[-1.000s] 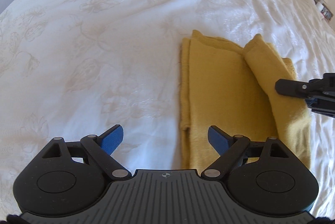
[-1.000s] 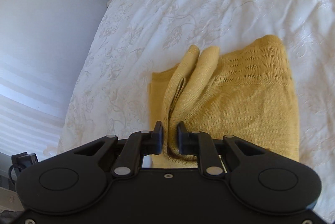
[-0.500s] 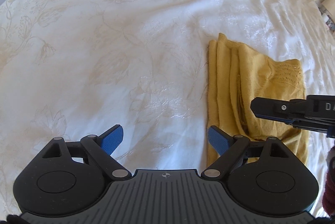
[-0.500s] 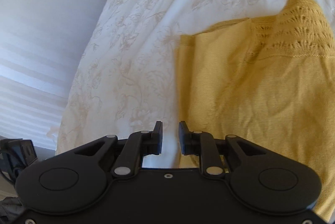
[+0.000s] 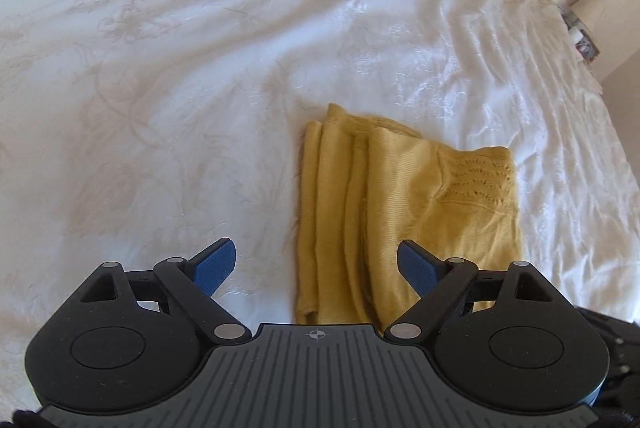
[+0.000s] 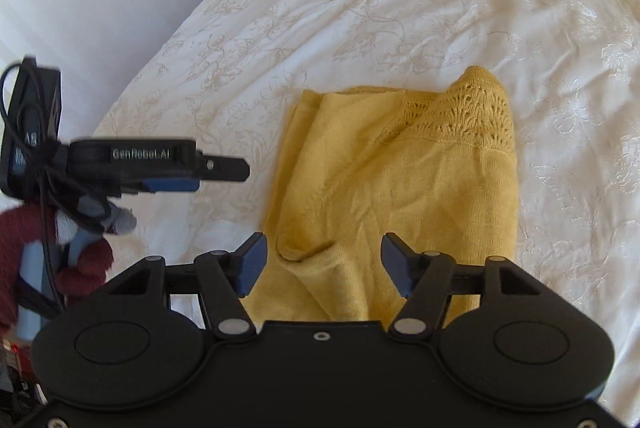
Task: Fold small clothes
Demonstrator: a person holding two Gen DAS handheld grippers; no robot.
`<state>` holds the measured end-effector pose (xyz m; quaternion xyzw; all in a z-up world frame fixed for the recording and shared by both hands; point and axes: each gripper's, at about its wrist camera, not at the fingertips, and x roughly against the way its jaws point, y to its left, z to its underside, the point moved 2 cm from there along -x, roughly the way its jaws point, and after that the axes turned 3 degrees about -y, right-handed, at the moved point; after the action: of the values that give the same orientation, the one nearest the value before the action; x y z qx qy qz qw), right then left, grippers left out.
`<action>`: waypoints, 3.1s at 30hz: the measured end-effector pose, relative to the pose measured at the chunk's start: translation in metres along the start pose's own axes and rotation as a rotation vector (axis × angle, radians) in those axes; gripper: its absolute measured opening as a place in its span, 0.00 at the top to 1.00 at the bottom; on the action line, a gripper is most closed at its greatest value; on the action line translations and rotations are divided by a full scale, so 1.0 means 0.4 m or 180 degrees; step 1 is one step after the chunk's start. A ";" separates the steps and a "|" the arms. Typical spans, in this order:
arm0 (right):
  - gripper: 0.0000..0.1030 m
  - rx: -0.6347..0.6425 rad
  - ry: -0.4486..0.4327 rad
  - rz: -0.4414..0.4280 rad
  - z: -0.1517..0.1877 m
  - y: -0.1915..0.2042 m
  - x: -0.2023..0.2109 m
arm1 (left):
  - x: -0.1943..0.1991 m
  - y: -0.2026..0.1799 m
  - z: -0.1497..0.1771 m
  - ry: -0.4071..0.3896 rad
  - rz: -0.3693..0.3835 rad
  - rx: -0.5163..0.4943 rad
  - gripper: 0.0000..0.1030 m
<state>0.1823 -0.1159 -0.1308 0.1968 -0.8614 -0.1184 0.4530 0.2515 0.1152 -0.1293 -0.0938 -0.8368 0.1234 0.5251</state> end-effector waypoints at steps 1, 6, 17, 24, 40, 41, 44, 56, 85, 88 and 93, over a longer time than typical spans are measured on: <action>0.34 0.0064 0.0045 0.0011 0.009 0.005 -0.009 | -0.007 -0.007 -0.002 0.0036 0.0040 -0.0008 0.14; 0.35 0.0271 0.0183 0.0104 0.042 0.020 -0.065 | -0.045 -0.042 0.005 0.0225 0.0144 -0.0164 0.14; 0.90 -0.0004 -0.0028 -0.0086 0.033 -0.028 -0.001 | -0.094 -0.072 0.017 0.0463 0.0464 -0.0141 0.14; 0.90 -0.0116 -0.0096 -0.0116 0.029 -0.051 0.034 | -0.160 -0.084 -0.025 0.0457 0.0545 0.0120 0.14; 0.89 -0.0056 -0.0110 -0.0152 0.050 -0.019 0.033 | -0.151 -0.117 -0.097 -0.0110 0.0219 -0.0398 0.93; 0.89 -0.0039 -0.0131 -0.0161 0.049 -0.013 0.037 | -0.131 -0.123 -0.100 -0.0175 0.0248 -0.0480 0.93; 0.89 0.0014 -0.0180 -0.0248 0.047 0.015 0.049 | -0.064 -0.122 -0.111 -0.0356 0.0253 -0.0664 0.93; 0.78 0.0807 0.0400 -0.0056 0.118 0.131 -0.144 | -0.147 -0.014 -0.099 -0.0043 0.0069 -0.0564 0.92; 0.26 0.0081 -0.0275 0.0056 -0.074 -0.075 -0.023 | -0.020 -0.036 -0.095 -0.0589 -0.0115 -0.0748 0.69; 0.26 0.0041 -0.0255 0.0075 -0.089 -0.101 -0.043 | 0.011 -0.045 -0.044 -0.0541 -0.0037 -0.0740 0.64; 0.25 -0.0006 -0.0084 0.0064 -0.106 -0.129 -0.099 | 0.013 -0.066 0.053 -0.0266 0.0100 -0.0838 0.58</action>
<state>0.2497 -0.1456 -0.1556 0.1861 -0.8691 -0.1172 0.4430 0.2295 0.0891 -0.1258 -0.1697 -0.8654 0.0246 0.4709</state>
